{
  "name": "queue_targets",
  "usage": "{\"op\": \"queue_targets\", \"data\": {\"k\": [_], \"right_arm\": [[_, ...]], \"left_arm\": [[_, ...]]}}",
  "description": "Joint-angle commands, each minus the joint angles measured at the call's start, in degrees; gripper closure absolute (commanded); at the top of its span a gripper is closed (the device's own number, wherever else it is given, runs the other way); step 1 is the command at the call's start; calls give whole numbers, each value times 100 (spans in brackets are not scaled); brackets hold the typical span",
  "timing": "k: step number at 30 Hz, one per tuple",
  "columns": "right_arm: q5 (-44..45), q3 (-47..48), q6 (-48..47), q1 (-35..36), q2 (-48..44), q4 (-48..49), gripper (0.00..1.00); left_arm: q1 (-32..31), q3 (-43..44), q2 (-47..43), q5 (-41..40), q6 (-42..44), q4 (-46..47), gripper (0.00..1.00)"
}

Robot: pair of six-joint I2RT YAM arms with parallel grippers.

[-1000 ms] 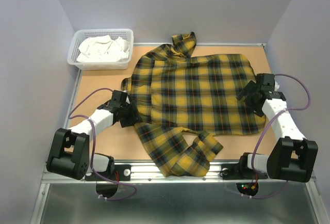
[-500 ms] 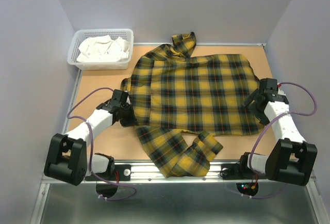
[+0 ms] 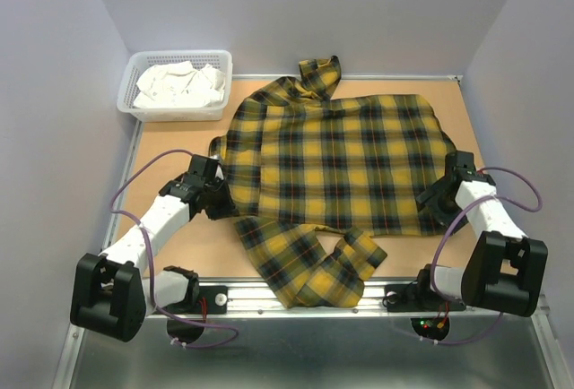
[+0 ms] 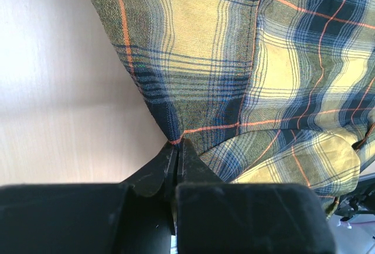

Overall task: Fold and stack the long sleeve shirts
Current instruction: Fold the shirt

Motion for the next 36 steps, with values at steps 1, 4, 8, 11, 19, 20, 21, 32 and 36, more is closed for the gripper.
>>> {"op": "queue_targets", "data": {"k": [1, 4, 8, 11, 19, 20, 21, 32, 36], "right_arm": [[-137, -174, 400, -52, -49, 92, 16], [-155, -402, 628, -60, -5, 215, 22], [-164, -578, 787, -69, -14, 400, 29], [-50, -657, 831, -69, -14, 453, 33], [135, -702, 858, -78, 4, 514, 51], [161, -684, 840, -78, -31, 506, 54], [179, -658, 849, -78, -75, 506, 57], [292, -334, 657, -78, -277, 392, 90], [617, 132, 419, -78, -418, 76, 99]], "left_arm": [[-19, 159, -221, -56, 141, -250, 94], [-19, 204, -230, -126, 185, -312, 94], [-19, 212, -213, -109, 211, -294, 94], [-19, 239, -222, -153, 229, -312, 94], [16, 344, -213, -223, 326, -400, 95], [25, 379, -213, -241, 326, -434, 95], [51, 388, -204, -250, 343, -452, 96], [165, 502, -239, -293, 457, -628, 100], [227, 607, -292, -434, 475, -724, 100]]}}
